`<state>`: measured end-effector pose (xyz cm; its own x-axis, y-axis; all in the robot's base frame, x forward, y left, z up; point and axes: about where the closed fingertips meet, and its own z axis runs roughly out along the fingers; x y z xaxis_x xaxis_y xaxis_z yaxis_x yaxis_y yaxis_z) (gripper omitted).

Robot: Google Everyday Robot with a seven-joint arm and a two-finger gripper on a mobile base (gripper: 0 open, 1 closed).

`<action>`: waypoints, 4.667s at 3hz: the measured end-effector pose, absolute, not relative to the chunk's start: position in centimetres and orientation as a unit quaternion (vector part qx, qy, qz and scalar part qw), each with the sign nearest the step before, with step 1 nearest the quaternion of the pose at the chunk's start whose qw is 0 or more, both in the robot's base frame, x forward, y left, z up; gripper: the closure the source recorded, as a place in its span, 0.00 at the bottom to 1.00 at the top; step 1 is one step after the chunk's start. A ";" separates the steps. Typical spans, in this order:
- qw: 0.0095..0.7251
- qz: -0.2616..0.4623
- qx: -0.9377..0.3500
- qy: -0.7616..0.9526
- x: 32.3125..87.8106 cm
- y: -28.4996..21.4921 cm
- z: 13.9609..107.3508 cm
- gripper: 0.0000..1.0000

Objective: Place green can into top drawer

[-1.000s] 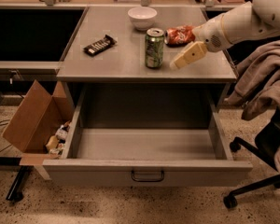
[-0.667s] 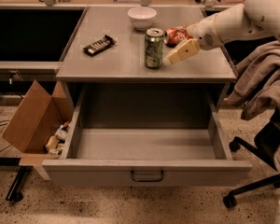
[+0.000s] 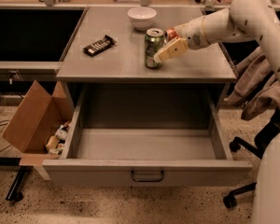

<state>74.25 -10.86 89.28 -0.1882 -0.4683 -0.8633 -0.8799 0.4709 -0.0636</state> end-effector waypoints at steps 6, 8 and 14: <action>0.464 0.250 -0.484 0.699 74.8 -8.2 90.6 0.73; 0.468 0.259 -0.505 0.677 70.3 -7.7 93.6 1.00; 0.422 0.307 -0.592 0.614 55.1 -4.6 85.5 1.00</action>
Offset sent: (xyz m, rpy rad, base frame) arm 0.0141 0.0082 0.0136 0.0580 -0.0562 0.0344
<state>55.10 -4.59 85.46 0.0571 -0.4679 -0.8819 -0.9861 0.1114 -0.1229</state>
